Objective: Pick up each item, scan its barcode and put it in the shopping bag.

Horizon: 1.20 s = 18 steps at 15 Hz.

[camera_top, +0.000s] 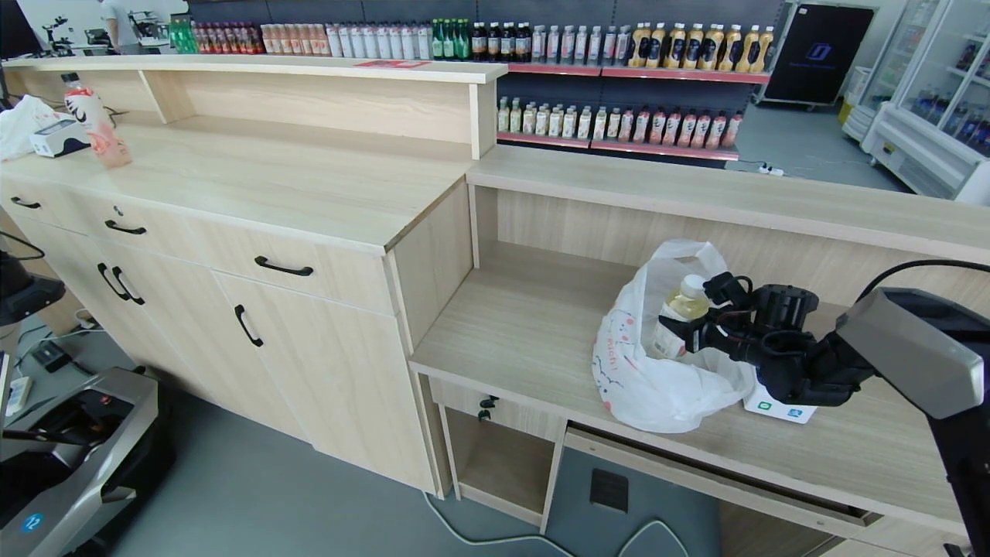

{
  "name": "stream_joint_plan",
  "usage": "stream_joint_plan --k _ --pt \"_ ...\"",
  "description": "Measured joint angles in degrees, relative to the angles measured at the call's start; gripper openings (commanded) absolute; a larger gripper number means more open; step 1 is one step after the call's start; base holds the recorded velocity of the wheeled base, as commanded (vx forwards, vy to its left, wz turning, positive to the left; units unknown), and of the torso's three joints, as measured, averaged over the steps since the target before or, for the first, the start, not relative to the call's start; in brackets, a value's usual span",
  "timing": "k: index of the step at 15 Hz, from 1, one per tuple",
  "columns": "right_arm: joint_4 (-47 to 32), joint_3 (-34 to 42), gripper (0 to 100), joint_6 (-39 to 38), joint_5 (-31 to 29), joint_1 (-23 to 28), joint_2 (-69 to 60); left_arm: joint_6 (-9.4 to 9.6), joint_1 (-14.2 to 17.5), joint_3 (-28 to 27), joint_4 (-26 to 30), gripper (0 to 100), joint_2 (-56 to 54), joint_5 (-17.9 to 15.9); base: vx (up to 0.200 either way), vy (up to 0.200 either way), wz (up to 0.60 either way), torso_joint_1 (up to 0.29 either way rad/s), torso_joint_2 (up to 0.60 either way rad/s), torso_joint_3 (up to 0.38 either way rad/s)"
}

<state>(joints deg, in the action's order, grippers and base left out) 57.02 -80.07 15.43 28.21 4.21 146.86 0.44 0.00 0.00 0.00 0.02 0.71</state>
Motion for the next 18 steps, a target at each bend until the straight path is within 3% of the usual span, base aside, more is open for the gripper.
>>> stream_joint_plan --k 7,12,18 --pt "-0.35 0.39 100 -0.22 0.0 -0.05 0.02 0.0 0.0 0.0 0.0 100 0.0 0.02 0.0 0.0 0.0 0.0 0.0 0.0" --pt "-2.19 3.19 100 0.05 -0.05 -1.05 -9.09 0.0 0.0 0.0 0.0 100 0.0 -0.02 0.0 0.0 0.0 0.0 0.0 0.0" --pt "-4.11 21.14 100 6.02 -1.0 1.39 -30.49 0.0 0.0 0.0 0.0 100 0.0 0.0 0.0 0.0 -0.1 0.0 0.0 0.0"
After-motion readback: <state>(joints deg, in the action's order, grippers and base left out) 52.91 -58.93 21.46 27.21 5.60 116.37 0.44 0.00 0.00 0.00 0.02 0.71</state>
